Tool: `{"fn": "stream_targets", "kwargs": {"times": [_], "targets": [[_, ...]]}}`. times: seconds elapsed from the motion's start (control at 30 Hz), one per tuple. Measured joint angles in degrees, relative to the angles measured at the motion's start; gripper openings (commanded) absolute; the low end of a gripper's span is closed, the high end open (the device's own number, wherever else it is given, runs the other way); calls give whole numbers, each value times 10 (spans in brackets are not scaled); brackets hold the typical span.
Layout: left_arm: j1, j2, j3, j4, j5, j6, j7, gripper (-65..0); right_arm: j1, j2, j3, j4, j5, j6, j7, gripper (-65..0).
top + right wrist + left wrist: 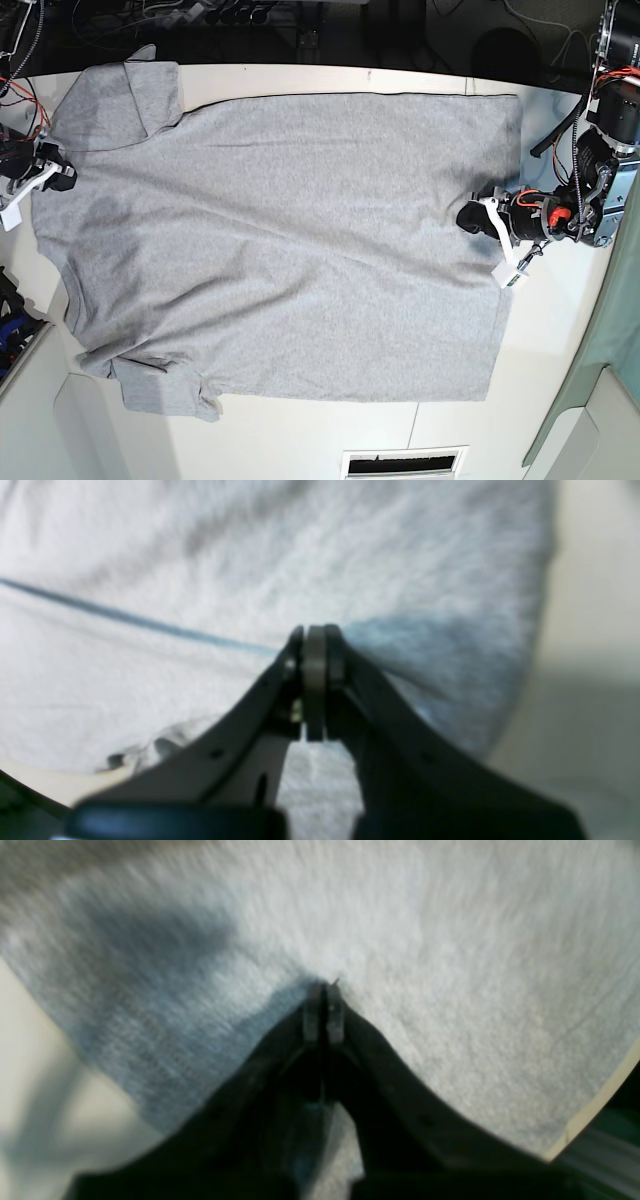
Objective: Layout the t-shirt on the table in an organized manner, then fold the t-shirt properly
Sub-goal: 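Regrasp the shirt side with the left gripper and smooth it outward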
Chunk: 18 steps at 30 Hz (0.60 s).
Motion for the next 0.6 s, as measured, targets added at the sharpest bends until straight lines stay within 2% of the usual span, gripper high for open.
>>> {"fn": "stream_targets", "kwargs": {"times": [0.17, 0.23, 0.37, 0.47, 0.6], "targets": [[-8, 1, 24, -49, 14, 15, -91, -650, 0, 0, -68, -10, -39, -7, 53, -650], [-13, 3, 24, -72, 22, 9, -120, -650, 3, 3, -86, -20, -40, -7, 70, -650], [-54, 24, 22, -130, 62, 6, -130, -650, 9, 5, -100, -42, -42, -3, 108, -650], [-82, 40, 22, -165, 84, 9, -147, -650, 29, 2, -101, -59, -51, -2, 107, -650], [-112, 53, 22, -191, 102, 14, -140, -650, 59, -8, -101, -78, -70, -6, 107, -650]]}}
